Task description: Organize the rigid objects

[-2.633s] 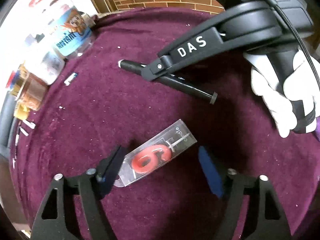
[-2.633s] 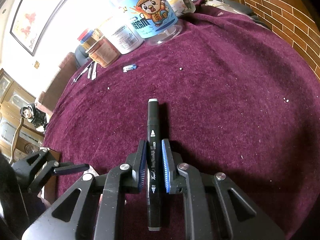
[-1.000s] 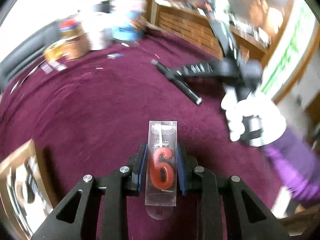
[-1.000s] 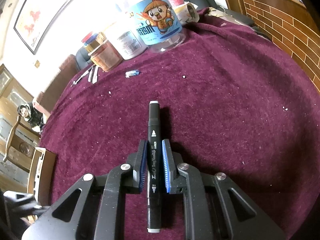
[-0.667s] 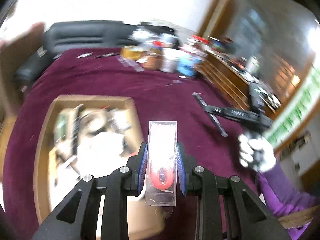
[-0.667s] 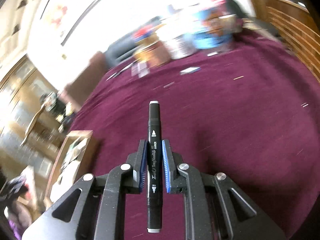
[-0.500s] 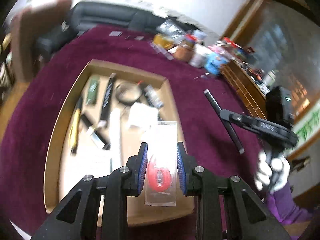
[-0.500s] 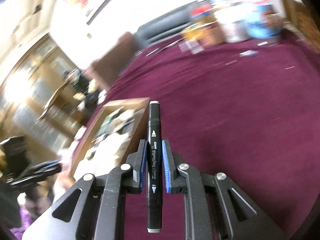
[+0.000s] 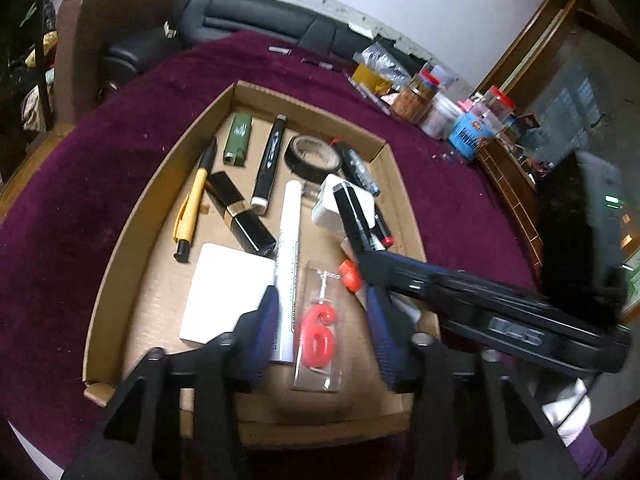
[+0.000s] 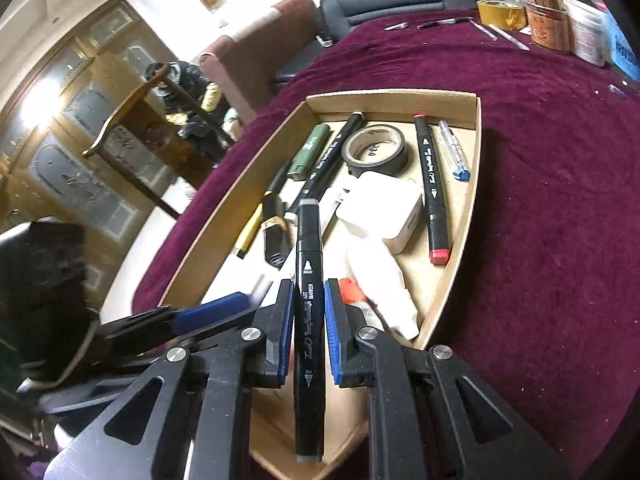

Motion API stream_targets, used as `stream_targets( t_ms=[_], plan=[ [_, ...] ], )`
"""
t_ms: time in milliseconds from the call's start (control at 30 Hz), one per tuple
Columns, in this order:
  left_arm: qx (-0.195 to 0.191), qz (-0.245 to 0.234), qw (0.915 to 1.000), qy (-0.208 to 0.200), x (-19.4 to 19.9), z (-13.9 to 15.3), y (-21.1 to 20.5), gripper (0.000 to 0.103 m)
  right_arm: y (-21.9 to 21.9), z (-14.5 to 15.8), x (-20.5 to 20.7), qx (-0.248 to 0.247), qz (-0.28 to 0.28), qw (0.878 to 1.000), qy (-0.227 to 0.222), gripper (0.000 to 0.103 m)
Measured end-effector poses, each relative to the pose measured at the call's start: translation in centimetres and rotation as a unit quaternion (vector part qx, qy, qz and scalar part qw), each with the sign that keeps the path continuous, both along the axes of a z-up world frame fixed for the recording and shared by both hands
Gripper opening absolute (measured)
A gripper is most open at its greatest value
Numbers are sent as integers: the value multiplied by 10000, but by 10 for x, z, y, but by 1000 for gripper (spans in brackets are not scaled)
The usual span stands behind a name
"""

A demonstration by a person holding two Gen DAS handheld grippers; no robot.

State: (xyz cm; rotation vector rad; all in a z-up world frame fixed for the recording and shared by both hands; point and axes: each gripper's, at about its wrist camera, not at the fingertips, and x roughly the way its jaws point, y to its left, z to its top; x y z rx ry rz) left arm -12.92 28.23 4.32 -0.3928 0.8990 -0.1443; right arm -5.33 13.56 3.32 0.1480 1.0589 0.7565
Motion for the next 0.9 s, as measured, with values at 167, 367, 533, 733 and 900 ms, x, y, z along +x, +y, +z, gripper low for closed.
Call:
stream_targets(
  t_ms=[167,367,533,733,900],
  plan=[
    [466,150,9980,-399,-18,20,-3,62,1,-3,3,-126,-211,9996,-131,14],
    [1869,1090,9673,-1325,-40,58,-17,73,-21,30,-23,-66,-482,9936,-1022,17],
    [2418,2331,9158,-2201,-74,96,-35,102,-46,58,-55,22,-1103,9724,-2056,62],
    [2025,1752,9498,-1618,-44,88,-48,102,-59,68,-73,-418,-1601,9438,-2861,84],
    [2152,1723,9494,-1506,-41,81,-58,102,-65,53,-72,-759,-1609,9441,-2776,84]
  ],
)
